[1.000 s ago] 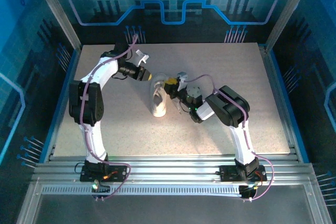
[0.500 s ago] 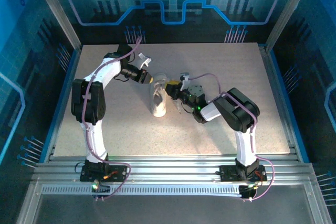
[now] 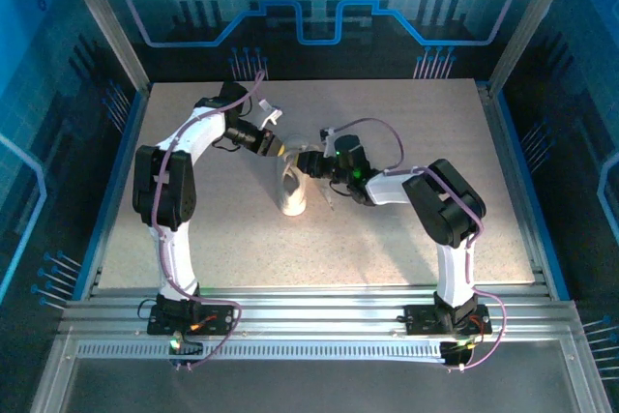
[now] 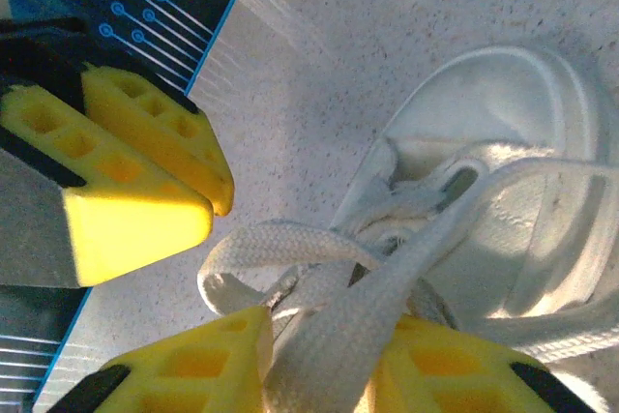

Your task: Tie the shoes

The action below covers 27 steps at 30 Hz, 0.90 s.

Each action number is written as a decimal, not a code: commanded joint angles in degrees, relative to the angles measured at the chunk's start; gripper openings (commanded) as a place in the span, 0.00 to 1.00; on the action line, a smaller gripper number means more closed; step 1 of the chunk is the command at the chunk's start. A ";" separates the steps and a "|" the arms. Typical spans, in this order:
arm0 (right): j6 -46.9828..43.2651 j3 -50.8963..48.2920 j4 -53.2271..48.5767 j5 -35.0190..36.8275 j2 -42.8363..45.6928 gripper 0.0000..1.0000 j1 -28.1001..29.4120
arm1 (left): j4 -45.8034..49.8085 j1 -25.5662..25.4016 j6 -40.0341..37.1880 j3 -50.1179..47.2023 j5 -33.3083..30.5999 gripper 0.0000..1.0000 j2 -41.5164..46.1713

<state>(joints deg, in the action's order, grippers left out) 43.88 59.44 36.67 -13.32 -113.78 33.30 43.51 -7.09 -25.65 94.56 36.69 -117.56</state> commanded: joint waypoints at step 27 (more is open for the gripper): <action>0.11 5.58 -1.54 -6.14 -1.76 0.00 -1.75 | -2.23 -0.55 2.42 -2.05 -2.36 0.22 1.63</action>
<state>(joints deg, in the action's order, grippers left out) 45.10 62.63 35.53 -17.65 -113.99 32.12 42.46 -8.03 -24.29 93.32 34.63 -117.54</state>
